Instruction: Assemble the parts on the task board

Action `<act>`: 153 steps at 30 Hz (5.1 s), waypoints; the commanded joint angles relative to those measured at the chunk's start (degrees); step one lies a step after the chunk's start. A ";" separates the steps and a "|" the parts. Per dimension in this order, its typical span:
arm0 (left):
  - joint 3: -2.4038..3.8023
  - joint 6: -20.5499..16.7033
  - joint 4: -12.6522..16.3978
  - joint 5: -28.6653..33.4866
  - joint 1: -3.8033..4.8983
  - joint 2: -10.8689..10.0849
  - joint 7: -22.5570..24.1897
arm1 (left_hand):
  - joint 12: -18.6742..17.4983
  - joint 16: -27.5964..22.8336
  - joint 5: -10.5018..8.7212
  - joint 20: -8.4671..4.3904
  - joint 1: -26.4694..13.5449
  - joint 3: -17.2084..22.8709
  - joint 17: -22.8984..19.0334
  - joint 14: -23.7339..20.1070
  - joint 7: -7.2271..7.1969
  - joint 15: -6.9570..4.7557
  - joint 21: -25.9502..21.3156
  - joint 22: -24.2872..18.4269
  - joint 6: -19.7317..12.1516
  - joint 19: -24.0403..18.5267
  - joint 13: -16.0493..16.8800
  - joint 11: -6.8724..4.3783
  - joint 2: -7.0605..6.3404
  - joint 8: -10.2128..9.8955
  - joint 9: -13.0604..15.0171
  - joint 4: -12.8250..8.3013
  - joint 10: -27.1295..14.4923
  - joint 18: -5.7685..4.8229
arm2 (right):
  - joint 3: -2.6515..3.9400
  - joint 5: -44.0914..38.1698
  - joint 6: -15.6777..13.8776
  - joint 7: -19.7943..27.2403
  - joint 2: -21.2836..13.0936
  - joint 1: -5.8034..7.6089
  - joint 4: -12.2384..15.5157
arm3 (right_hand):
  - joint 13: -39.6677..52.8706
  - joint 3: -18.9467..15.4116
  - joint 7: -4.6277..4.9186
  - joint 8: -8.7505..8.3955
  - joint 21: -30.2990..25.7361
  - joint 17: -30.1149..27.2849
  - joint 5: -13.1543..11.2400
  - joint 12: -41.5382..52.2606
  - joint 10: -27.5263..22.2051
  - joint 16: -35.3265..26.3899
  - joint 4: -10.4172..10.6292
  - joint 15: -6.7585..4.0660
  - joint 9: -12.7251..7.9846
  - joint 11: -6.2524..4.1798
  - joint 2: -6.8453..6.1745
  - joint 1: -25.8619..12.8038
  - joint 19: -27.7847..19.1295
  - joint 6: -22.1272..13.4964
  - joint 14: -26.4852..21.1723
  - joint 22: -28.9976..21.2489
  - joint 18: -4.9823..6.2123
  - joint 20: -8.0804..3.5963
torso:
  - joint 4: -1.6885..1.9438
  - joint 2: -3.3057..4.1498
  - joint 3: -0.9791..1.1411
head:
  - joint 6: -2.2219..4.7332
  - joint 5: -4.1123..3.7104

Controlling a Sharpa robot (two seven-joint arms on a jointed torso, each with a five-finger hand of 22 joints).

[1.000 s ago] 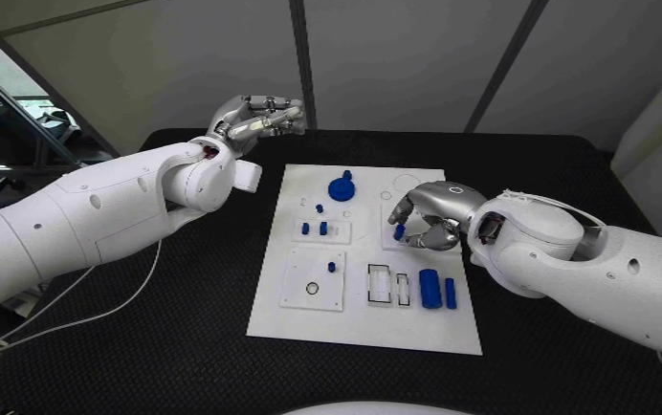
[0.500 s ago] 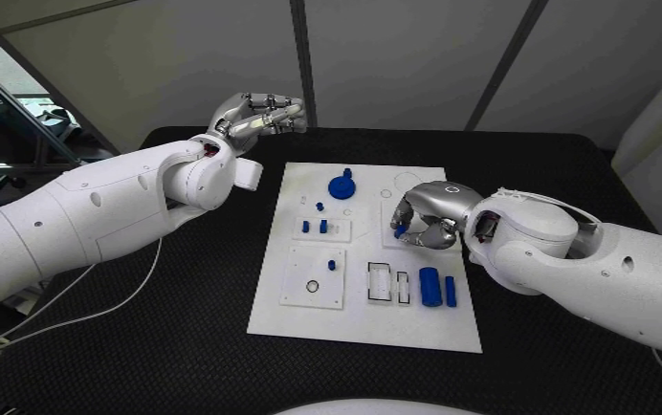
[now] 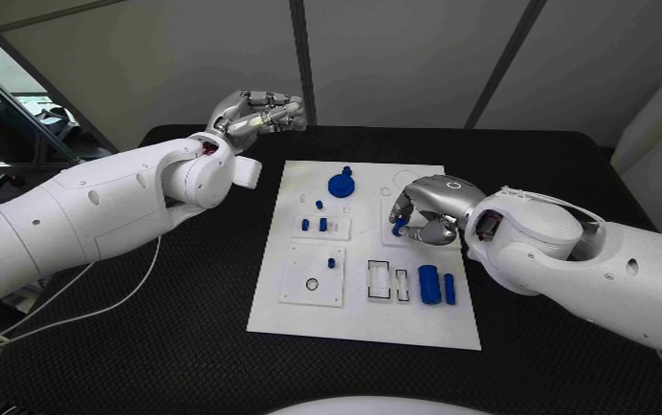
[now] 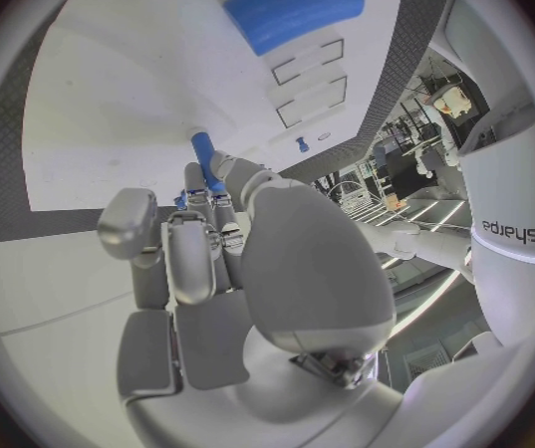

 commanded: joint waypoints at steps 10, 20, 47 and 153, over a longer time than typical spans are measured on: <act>0.03 0.88 -0.10 0.28 0.04 0.20 0.44 | -0.28 -0.39 0.08 -0.05 0.17 0.21 -0.09 0.41 0.05 -0.04 0.20 -0.33 -0.02 0.68 -0.06 -0.04 0.35 0.21 0.03 -0.12 0.38 -0.11 | 1.08 2.20 -9.11 3.23 -1.94 0.12 7.79 | 0.09 1.65 0.35 -0.17 0.80 0.23 0.53 -1.72 1.38 0.46 -0.70 -0.27 -0.07 -0.52 -0.28 0.30 0.48 0.68 2.52 0.82 -0.96 0.11 | 0.03 0.02 0.03 | -0.38 0.63; -0.04 0.99 -0.39 0.29 0.03 1.01 0.12 | -0.30 -0.47 0.08 -0.06 0.14 0.20 -0.09 0.47 0.05 -0.04 0.21 -0.45 -0.02 0.77 -0.06 -0.04 0.37 0.23 0.04 -0.09 0.40 -0.12 | 0.46 5.83 -8.94 7.29 6.10 -0.27 6.31 | 0.06 1.82 0.43 -0.28 0.86 0.21 0.55 -2.14 1.44 0.47 -0.68 -0.19 -0.08 -0.41 -0.36 -0.09 0.41 0.73 2.52 0.85 -0.96 0.19 | 0.12 0.01 -0.17 | -0.83 1.77; -0.63 1.13 -0.89 0.29 0.13 3.19 -1.26 | -0.46 -0.97 0.06 -0.11 -0.19 0.02 -0.07 0.84 0.11 -0.05 0.19 -1.23 -0.27 1.20 -0.07 0.00 0.41 0.22 0.00 0.13 0.34 -0.15 | -3.40 1.87 1.02 9.02 14.90 -3.01 -1.38 | 0.10 1.97 0.37 -0.31 0.79 0.19 0.90 -2.63 1.77 0.50 -0.85 -0.17 -0.04 -0.44 -0.44 -0.46 0.18 1.01 2.51 0.71 -0.89 0.26 | 0.13 -0.02 -0.17 | -1.94 4.30; -1.64 2.50 1.73 0.29 0.03 0.44 -2.01 | -0.67 -1.56 0.06 -0.11 -0.08 -0.10 -0.08 1.01 0.22 0.01 0.10 -2.10 -0.63 1.41 -0.06 0.11 0.40 0.19 -0.01 0.05 0.06 -0.18 | -1.55 9.06 -8.05 -20.96 -15.39 -6.98 16.90 | 68.71 -33.31 -2.31 10.59 9.80 17.95 7.72 62.25 13.16 10.21 16.80 -2.17 5.94 -3.33 -2.63 -12.21 7.62 -5.92 5.64 14.01 -3.58 -1.39 | -0.91 -0.54 -0.11 | -0.73 -5.21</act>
